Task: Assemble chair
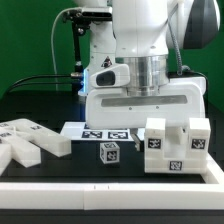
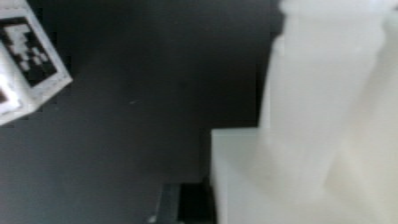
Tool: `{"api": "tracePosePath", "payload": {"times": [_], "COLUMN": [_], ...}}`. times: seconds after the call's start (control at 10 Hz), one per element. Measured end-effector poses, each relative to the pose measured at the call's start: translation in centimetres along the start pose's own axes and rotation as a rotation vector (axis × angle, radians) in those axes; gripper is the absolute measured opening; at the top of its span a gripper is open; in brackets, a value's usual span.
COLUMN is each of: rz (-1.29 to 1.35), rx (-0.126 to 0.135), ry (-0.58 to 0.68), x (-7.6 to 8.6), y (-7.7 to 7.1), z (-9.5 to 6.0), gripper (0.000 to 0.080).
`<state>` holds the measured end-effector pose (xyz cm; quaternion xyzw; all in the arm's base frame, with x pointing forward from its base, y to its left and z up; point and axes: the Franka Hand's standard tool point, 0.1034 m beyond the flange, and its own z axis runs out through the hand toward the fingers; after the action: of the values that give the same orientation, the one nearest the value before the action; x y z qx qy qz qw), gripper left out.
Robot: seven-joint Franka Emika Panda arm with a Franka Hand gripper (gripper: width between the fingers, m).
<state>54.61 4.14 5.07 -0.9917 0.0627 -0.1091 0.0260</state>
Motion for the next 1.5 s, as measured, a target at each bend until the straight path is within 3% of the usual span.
{"api": "tracePosePath", "payload": {"times": [0.7, 0.8, 0.9, 1.0, 1.2, 1.3, 1.4, 1.5], "rz": [0.000, 0.005, -0.015, -0.007, 0.029, 0.068, 0.095, 0.093], "rx": [0.000, 0.017, 0.025, 0.033, 0.064, 0.061, 0.043, 0.051], "ry": [0.000, -0.145, -0.254, -0.230, -0.361, -0.417, -0.503, -0.569], "x": [0.0, -2.8, -3.1, -1.0, -0.9, -0.6, -1.5, -1.5], "y": [0.0, 0.2, 0.4, 0.9, 1.1, 0.9, 0.5, 0.6], "z": [0.0, 1.1, 0.5, -0.8, -2.6, -3.0, -2.8, -2.7], "gripper": [0.0031, 0.0031, 0.0031, 0.0031, 0.0031, 0.0031, 0.0031, 0.0031]}}
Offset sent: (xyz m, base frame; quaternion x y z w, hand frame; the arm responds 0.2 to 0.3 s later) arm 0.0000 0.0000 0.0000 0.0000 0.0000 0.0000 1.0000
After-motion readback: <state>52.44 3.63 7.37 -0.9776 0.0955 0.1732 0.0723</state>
